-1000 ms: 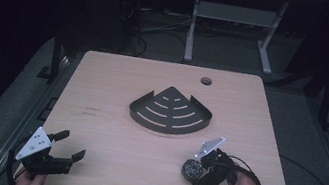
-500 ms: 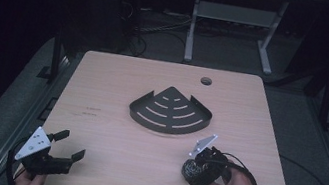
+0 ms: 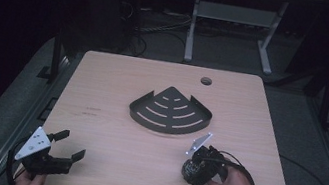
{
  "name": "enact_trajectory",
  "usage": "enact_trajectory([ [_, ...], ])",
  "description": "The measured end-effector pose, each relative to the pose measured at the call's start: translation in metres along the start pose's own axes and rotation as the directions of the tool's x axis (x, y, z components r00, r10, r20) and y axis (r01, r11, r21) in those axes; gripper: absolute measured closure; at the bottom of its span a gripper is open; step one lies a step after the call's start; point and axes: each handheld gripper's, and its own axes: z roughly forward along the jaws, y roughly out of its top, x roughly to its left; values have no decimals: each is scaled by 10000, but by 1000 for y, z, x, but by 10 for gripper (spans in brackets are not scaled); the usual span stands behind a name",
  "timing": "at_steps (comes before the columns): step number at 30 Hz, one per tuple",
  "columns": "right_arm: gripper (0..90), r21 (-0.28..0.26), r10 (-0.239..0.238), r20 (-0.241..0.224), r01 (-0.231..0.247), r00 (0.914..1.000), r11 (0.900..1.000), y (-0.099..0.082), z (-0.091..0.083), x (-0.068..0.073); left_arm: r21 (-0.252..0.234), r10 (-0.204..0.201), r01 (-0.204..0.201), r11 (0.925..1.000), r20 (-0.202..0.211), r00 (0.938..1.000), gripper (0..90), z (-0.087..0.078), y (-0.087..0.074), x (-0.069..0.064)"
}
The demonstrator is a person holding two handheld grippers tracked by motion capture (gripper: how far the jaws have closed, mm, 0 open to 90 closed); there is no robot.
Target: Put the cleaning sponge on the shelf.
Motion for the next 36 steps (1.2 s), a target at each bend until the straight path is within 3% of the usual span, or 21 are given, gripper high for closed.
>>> enact_trajectory([
  [9, 171, 199, -61, 58, 60, 10000, 9998, 2, 2, -1, -20, 4, -4, 10000, -2, 10000, 132, -1, 0, 0],
  [24, 305, 289, -194, -132, 198, 9997, 9994, 2, 4, 0, -64, 5, -5, 10000, -9, 10000, 133, -1, 0, 1],
  [36, 325, 334, -247, -122, 251, 9996, 9991, 4, 1, 1, -75, -16, 16, 10000, -23, 10000, 133, -2, 0, 1],
])
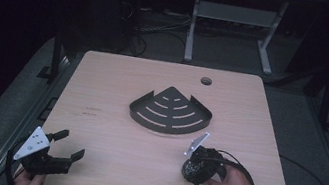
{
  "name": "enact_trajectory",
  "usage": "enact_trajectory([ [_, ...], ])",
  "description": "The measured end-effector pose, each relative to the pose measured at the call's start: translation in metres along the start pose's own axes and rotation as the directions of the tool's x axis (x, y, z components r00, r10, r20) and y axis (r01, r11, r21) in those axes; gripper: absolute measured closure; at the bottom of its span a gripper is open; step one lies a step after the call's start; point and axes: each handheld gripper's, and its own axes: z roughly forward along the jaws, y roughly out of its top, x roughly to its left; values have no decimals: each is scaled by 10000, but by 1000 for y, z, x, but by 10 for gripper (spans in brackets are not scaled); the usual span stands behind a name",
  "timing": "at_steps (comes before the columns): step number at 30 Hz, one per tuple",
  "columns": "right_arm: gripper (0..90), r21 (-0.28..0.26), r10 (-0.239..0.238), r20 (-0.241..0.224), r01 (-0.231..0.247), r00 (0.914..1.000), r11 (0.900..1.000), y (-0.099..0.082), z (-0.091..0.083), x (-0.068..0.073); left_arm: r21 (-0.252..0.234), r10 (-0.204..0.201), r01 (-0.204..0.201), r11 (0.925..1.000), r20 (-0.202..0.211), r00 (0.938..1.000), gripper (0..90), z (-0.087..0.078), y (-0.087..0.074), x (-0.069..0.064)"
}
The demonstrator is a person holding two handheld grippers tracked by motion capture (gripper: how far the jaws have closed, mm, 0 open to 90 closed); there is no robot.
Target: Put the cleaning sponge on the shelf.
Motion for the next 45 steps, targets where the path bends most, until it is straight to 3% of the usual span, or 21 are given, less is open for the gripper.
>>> enact_trajectory([
  [20, 326, -79, -246, 39, 246, 9997, 9997, 17, -13, -3, -64, -9, 8, 10000, -24, 10000, 132, -1, 0, 0],
  [45, 326, 17, -362, -492, 363, 9981, 9993, 50, -26, -24, -131, -91, 91, 9999, -19, 10000, 132, -2, 0, 1],
])
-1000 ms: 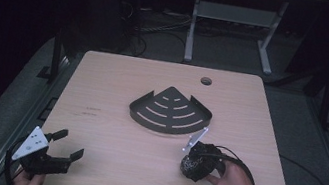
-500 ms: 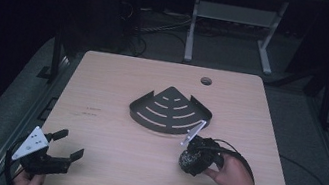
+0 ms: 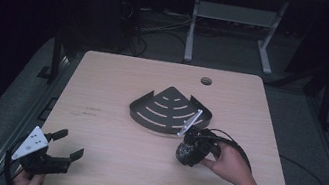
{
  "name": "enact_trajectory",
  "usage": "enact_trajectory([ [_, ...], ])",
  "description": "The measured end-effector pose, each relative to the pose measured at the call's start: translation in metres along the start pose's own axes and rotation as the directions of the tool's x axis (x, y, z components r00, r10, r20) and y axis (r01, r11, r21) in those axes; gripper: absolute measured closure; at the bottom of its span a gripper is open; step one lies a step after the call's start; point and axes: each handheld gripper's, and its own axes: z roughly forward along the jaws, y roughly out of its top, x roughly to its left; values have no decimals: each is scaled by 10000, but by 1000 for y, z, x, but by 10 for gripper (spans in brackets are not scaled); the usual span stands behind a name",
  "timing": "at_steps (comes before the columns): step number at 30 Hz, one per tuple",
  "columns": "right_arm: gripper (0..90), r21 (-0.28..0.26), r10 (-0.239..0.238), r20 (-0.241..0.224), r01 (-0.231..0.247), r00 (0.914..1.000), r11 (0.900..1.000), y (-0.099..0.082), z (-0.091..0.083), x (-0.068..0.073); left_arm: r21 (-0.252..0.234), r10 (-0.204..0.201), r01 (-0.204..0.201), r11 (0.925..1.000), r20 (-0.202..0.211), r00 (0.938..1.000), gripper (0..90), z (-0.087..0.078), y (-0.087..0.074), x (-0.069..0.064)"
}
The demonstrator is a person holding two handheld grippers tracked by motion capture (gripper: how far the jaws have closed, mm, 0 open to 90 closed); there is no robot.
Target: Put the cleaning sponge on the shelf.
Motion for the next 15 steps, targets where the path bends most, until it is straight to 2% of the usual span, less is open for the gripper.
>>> enact_trajectory([
  [11, 326, 274, -57, -27, 58, 10000, 9996, 17, -2, -10, -39, -28, 28, 10000, -7, 10000, 132, 0, 0, 1],
  [15, 326, 179, -25, -134, 27, 9999, 9998, 20, -2, -15, -30, -7, 7, 10000, -42, 10000, 133, -1, 0, 1],
])
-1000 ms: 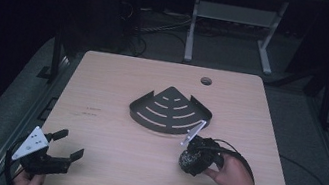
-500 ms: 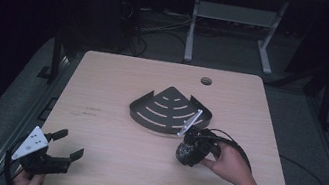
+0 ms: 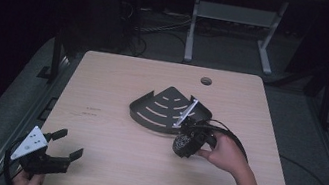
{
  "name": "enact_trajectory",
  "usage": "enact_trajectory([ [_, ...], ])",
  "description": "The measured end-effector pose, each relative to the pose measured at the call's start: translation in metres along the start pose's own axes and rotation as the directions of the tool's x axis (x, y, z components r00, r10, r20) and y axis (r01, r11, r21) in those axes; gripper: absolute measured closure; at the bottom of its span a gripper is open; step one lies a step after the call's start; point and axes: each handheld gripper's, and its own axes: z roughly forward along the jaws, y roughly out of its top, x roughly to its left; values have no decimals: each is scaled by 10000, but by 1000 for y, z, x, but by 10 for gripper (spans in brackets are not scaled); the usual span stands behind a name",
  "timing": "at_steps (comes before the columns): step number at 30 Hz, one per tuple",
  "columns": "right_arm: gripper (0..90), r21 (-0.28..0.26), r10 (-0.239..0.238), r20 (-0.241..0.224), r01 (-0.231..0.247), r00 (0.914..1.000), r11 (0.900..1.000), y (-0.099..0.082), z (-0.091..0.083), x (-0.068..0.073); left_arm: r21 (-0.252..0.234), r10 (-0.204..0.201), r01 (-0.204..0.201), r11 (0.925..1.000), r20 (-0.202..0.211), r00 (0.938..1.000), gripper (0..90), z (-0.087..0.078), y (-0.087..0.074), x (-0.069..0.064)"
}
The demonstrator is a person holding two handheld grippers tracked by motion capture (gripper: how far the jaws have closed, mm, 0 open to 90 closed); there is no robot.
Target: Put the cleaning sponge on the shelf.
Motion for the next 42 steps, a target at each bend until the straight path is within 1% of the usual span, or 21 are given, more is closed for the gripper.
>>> enact_trajectory([
  [13, 327, 251, -148, 97, 145, 9998, 9996, 18, -3, -9, -15, -2, 2, 10000, 14, 10000, 133, 0, 0, 0],
  [16, 327, 127, -118, 1, 118, 9999, 9998, 20, -5, -11, -23, -11, 11, 10000, 32, 10000, 133, 0, 0, 0],
  [18, 327, 192, -138, 65, 136, 9999, 9997, 21, -6, -13, -22, -10, 10, 10000, 27, 10000, 132, 0, 0, 0],
  [23, 327, 160, -146, 88, 144, 9999, 9998, 26, -10, -15, -34, 27, -27, 10000, 21, 10000, 133, 0, 1, 0],
  [25, 327, 43, -110, 58, 109, 9999, 9999, 29, -11, -17, -33, 17, -17, 10000, 24, 10000, 133, 0, 1, 0],
  [26, 327, 44, -97, 23, 97, 10000, 9999, 30, -12, -18, -32, 7, -7, 10000, 29, 10000, 133, 0, 1, 0],
  [27, 327, 58, -93, 100, 92, 9999, 9999, 31, -12, -19, -40, -3, 3, 10000, 35, 10000, 133, 0, 1, 0],
  [32, 327, 155, -45, 158, 42, 9999, 9999, 37, -14, -25, -41, 23, -22, 10000, 35, 10000, 133, 0, 1, 0],
  [34, 327, 107, 19, 79, -20, 10000, 9999, 39, -14, -28, -39, 21, -20, 10000, 38, 10000, 132, 0, 1, 0],
  [36, 327, 155, 41, 126, -43, 9999, 9999, 41, -14, -31, -47, 15, -15, 10000, 22, 10000, 133, 0, 1, 0],
  [42, 327, 246, 224, 15, -225, 9997, 9994, 44, -9, -40, -27, -23, 23, 10000, 16, 10000, 132, 0, 0, 1],
])
